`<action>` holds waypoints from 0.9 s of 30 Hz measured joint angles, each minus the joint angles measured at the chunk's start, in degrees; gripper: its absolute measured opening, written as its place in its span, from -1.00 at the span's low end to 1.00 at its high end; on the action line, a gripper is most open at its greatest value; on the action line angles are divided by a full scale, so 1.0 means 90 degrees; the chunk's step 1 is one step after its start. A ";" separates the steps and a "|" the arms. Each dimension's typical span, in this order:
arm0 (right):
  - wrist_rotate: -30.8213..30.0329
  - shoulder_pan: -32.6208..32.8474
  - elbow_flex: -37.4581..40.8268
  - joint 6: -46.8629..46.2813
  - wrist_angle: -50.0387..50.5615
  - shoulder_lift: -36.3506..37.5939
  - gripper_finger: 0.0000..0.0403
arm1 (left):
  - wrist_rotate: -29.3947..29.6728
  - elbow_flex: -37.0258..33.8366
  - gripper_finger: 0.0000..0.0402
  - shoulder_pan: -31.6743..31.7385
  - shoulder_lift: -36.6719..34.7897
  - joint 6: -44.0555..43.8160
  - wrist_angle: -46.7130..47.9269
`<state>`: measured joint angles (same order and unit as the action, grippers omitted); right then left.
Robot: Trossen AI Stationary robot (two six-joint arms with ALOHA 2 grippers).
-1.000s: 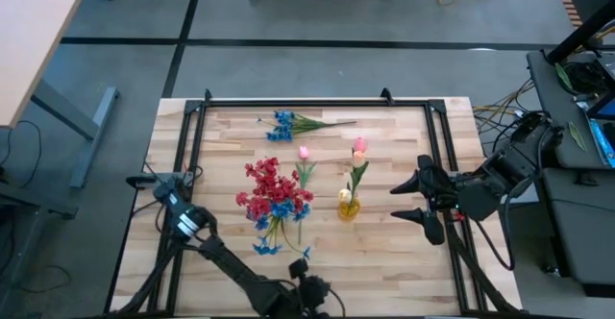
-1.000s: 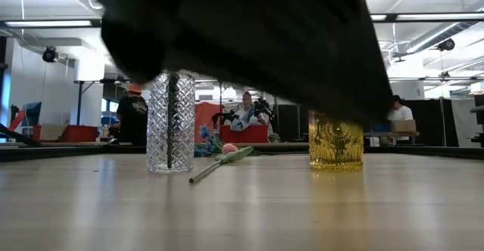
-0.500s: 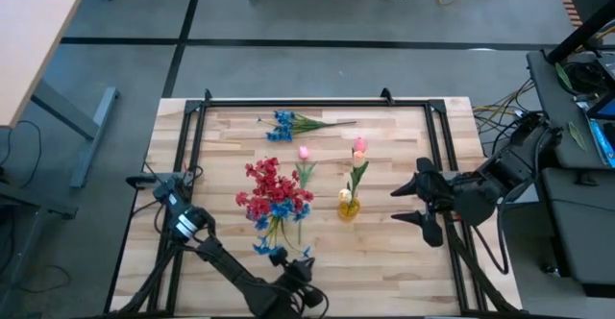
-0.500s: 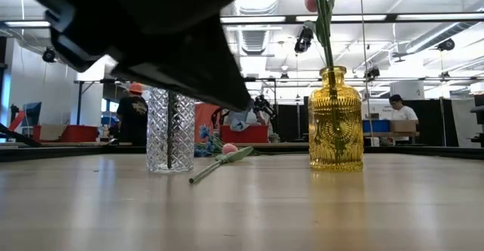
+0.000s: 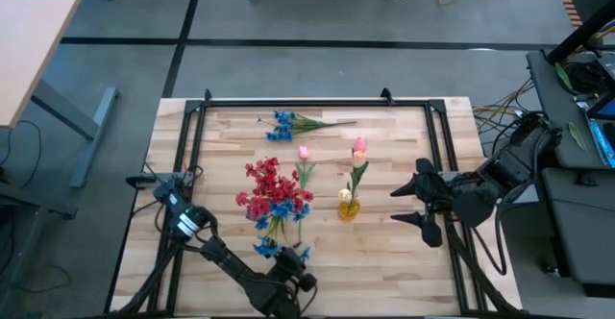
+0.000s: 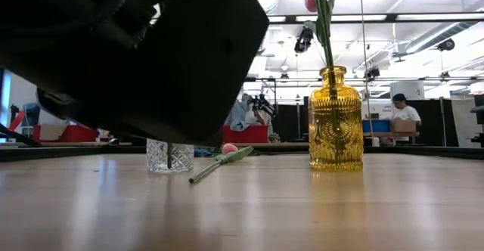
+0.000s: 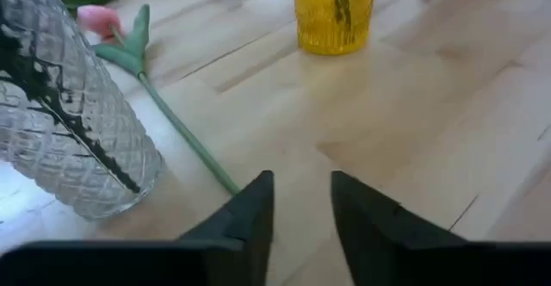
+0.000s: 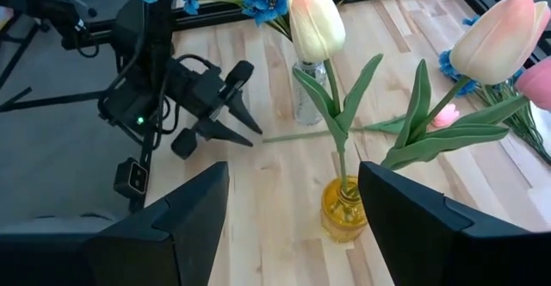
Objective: Sort flowers into vase by color
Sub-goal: Put the pink flower into the yellow vase
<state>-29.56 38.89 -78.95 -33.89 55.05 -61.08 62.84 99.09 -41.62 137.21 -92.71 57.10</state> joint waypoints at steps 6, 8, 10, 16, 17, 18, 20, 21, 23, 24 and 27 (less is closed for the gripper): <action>-0.0003 0.0000 0.0033 0.0002 0.0001 -0.0023 0.25 | 0.0132 -0.0276 -0.12 0.0087 -0.0001 0.0051 -0.0052; 0.0000 0.0000 0.0051 0.0002 0.0002 -0.0029 0.24 | 0.0127 -0.0410 -0.05 0.0116 -0.0002 -0.0066 -0.0060; -0.0003 0.0000 0.0069 0.0002 -0.0001 -0.0029 0.23 | 0.0125 -0.0500 -0.02 0.0136 0.0000 -0.0251 -0.0059; -0.0047 -0.0002 0.0086 0.0002 0.0000 -0.0046 0.23 | -0.0375 -0.0694 -0.08 0.0229 0.0000 -0.0602 -0.0102; -0.0047 -0.0002 0.0084 0.0002 0.0000 -0.0055 0.23 | -0.0405 -0.0743 -0.10 0.0233 -0.0008 -0.0629 -0.0186; -0.0046 -0.0002 0.0087 0.0002 0.0000 -0.0063 0.23 | -0.0426 -0.0784 -0.13 0.0235 -0.0018 -0.0642 -0.0264; -0.0049 -0.0002 0.0087 0.0002 0.0000 -0.0100 0.23 | -0.0414 -0.0824 -0.20 0.0233 -0.0022 -0.0644 -0.0404; -0.0047 -0.0002 0.0087 0.0002 0.0000 -0.0105 0.23 | -0.0427 -0.0826 -0.23 0.0233 -0.0022 -0.0643 -0.0442; -0.0043 -0.0002 0.0087 0.0002 0.0000 -0.0108 0.22 | -0.0497 -0.0824 -0.31 0.0233 -0.0024 -0.0644 -0.0506; -0.0044 -0.0002 0.0087 0.0002 0.0000 -0.0108 0.22 | -0.0556 -0.0799 -0.35 0.0236 -0.0025 -0.0643 -0.0507; -0.0042 -0.0002 0.0087 0.0002 0.0000 -0.0107 0.23 | -0.0700 -0.0740 -0.52 0.0240 -0.0029 -0.0634 -0.0542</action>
<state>-29.93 38.87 -78.17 -33.87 55.05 -62.04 56.54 92.44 -39.46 136.94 -98.41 52.22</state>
